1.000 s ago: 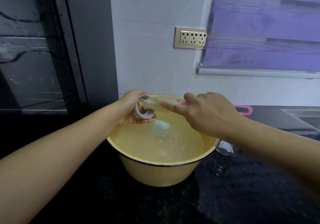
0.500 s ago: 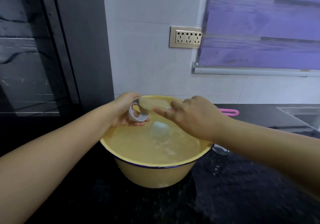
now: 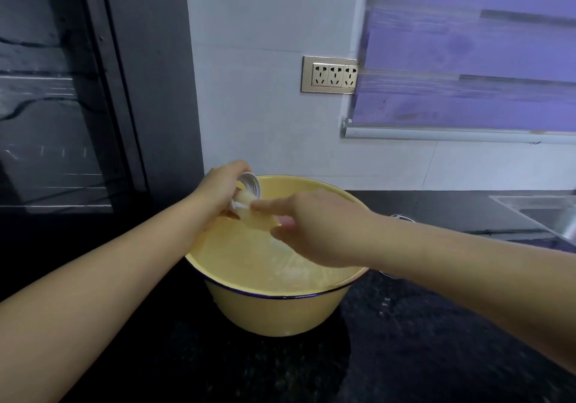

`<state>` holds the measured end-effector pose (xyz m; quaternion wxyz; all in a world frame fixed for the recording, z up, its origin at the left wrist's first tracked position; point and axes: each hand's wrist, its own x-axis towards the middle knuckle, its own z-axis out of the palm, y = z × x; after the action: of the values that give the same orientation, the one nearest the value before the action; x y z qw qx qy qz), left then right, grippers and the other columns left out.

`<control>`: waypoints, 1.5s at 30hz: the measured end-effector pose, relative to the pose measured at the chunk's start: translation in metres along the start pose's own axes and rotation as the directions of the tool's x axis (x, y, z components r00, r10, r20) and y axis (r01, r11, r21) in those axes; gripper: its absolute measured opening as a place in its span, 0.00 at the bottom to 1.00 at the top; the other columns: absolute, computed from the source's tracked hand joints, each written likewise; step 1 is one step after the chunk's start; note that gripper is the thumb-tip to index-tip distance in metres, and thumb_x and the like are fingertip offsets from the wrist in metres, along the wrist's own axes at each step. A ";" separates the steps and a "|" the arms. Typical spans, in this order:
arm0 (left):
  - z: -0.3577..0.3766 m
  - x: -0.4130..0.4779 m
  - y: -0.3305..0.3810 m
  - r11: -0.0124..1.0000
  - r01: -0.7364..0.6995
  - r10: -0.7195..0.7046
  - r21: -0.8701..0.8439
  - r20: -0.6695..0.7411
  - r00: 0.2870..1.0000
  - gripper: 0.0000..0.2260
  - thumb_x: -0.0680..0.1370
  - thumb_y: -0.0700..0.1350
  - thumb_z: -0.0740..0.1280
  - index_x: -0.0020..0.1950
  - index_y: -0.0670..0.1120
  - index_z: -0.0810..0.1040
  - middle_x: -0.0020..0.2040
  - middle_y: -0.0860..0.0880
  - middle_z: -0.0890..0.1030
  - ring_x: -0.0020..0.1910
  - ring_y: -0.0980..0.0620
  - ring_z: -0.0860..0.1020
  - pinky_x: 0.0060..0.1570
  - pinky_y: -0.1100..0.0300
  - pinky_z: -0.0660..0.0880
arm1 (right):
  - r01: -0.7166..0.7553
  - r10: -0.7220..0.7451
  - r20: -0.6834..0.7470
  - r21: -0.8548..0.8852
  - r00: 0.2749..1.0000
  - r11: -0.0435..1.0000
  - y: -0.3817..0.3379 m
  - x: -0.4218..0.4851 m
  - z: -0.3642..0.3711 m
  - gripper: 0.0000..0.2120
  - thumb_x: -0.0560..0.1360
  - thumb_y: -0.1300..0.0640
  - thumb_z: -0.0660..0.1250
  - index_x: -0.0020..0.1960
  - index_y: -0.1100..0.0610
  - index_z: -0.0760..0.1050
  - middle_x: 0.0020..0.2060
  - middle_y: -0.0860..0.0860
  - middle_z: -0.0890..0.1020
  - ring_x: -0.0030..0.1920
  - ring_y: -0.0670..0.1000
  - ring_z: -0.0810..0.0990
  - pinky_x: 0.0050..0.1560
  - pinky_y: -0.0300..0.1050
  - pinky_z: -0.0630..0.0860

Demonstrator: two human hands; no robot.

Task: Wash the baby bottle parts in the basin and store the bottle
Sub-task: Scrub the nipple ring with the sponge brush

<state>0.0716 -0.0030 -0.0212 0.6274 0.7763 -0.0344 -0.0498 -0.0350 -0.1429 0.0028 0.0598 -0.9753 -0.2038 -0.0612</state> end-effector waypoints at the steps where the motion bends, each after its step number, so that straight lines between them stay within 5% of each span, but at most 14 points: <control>1: 0.000 -0.001 0.001 1.000 -0.001 0.001 -0.011 0.009 1.000 0.09 0.76 0.46 0.59 0.38 0.44 0.73 0.33 0.44 0.72 0.23 0.49 0.72 0.18 0.65 0.69 | 0.002 -0.001 -0.020 0.057 1.000 0.998 0.000 0.000 -0.003 0.21 0.81 0.51 0.56 0.73 0.40 0.61 0.43 0.47 0.78 0.44 0.51 0.75 0.46 0.44 0.70; 5: 0.001 -0.006 0.003 0.998 0.036 -0.031 -0.057 0.093 0.995 0.10 0.77 0.45 0.59 0.39 0.43 0.74 0.37 0.42 0.76 0.29 0.44 0.77 0.23 0.59 0.75 | 0.002 0.015 -0.125 0.135 0.992 0.991 0.002 -0.002 -0.005 0.19 0.80 0.50 0.57 0.71 0.41 0.66 0.55 0.47 0.82 0.54 0.50 0.78 0.56 0.46 0.73; 10: 0.000 -0.008 0.002 0.991 0.103 -0.082 -0.082 0.229 0.970 0.11 0.78 0.45 0.57 0.44 0.40 0.75 0.30 0.41 0.80 0.31 0.44 0.82 0.23 0.61 0.74 | -0.050 0.051 -0.244 0.011 0.968 0.999 0.018 0.003 -0.008 0.19 0.79 0.52 0.57 0.68 0.37 0.68 0.42 0.48 0.81 0.37 0.50 0.75 0.44 0.46 0.75; 15: 0.001 -0.005 0.001 0.989 0.137 -0.117 -0.057 0.269 0.956 0.12 0.78 0.46 0.58 0.45 0.39 0.75 0.31 0.40 0.80 0.30 0.45 0.82 0.22 0.62 0.74 | -0.113 0.064 -0.243 -0.196 0.968 0.974 0.030 0.000 0.000 0.22 0.80 0.52 0.53 0.70 0.32 0.60 0.48 0.54 0.79 0.48 0.58 0.78 0.38 0.45 0.63; 19: 0.001 -0.002 -0.002 0.994 0.109 -0.104 -0.006 0.247 0.963 0.10 0.78 0.47 0.60 0.49 0.41 0.75 0.32 0.39 0.81 0.31 0.45 0.82 0.27 0.59 0.77 | -0.132 0.097 -0.160 -0.223 0.982 0.966 0.033 0.000 0.005 0.24 0.80 0.54 0.51 0.71 0.32 0.58 0.50 0.53 0.79 0.44 0.56 0.73 0.39 0.45 0.64; 22: 0.001 -0.002 -0.002 0.996 0.091 -0.089 -0.004 0.194 0.977 0.10 0.78 0.48 0.61 0.47 0.42 0.75 0.33 0.39 0.77 0.27 0.43 0.78 0.26 0.58 0.77 | -0.135 0.127 -0.068 -0.144 0.990 0.980 0.033 -0.003 0.008 0.23 0.80 0.54 0.52 0.70 0.33 0.61 0.44 0.49 0.79 0.44 0.53 0.75 0.41 0.45 0.68; 25: 0.001 -0.002 -0.002 0.997 0.071 -0.072 0.014 0.164 0.984 0.10 0.78 0.49 0.62 0.43 0.43 0.76 0.39 0.42 0.71 0.29 0.44 0.72 0.21 0.60 0.74 | -0.134 0.134 0.034 -0.006 0.990 0.991 0.029 -0.006 0.012 0.22 0.79 0.55 0.54 0.69 0.36 0.66 0.28 0.46 0.71 0.31 0.47 0.70 0.44 0.44 0.73; 29: 0.001 -0.004 -0.001 0.999 0.039 -0.042 0.032 0.121 0.992 0.11 0.78 0.50 0.61 0.43 0.45 0.76 0.37 0.43 0.72 0.29 0.47 0.71 0.19 0.66 0.70 | -0.128 0.120 0.048 0.218 0.992 0.968 0.028 -0.005 0.013 0.20 0.79 0.55 0.55 0.66 0.37 0.71 0.19 0.35 0.72 0.27 0.48 0.67 0.31 0.36 0.68; 37: 0.002 -0.011 0.003 0.992 0.108 -0.092 -0.066 0.216 0.972 0.11 0.79 0.46 0.58 0.43 0.41 0.75 0.32 0.39 0.80 0.27 0.45 0.79 0.26 0.60 0.75 | -0.120 0.207 -0.138 0.471 0.969 0.874 0.031 0.005 0.017 0.18 0.79 0.53 0.57 0.65 0.37 0.71 0.30 0.47 0.73 0.30 0.48 0.68 0.33 0.40 0.67; 40: 0.001 -0.011 0.002 0.987 0.157 -0.142 -0.035 0.264 0.954 0.14 0.80 0.48 0.57 0.44 0.40 0.75 0.32 0.38 0.81 0.24 0.45 0.78 0.23 0.63 0.74 | -0.152 0.200 -0.125 0.318 0.972 0.936 0.037 0.004 0.020 0.20 0.79 0.53 0.55 0.67 0.36 0.69 0.34 0.51 0.79 0.31 0.50 0.71 0.39 0.46 0.74; 45: 0.001 -0.003 -0.004 0.972 0.231 -0.212 -0.041 0.276 0.937 0.15 0.81 0.53 0.59 0.52 0.42 0.77 0.39 0.44 0.80 0.32 0.46 0.80 0.29 0.57 0.80 | -0.115 0.116 -0.029 0.037 0.993 0.993 0.044 -0.008 0.012 0.20 0.79 0.51 0.55 0.67 0.32 0.65 0.39 0.43 0.79 0.33 0.43 0.71 0.46 0.44 0.74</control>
<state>0.0688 -0.0030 -0.0256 0.6349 0.7379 -0.0302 -0.2268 -0.0228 -0.1846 -0.0146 0.0838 -0.9831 -0.1472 -0.0693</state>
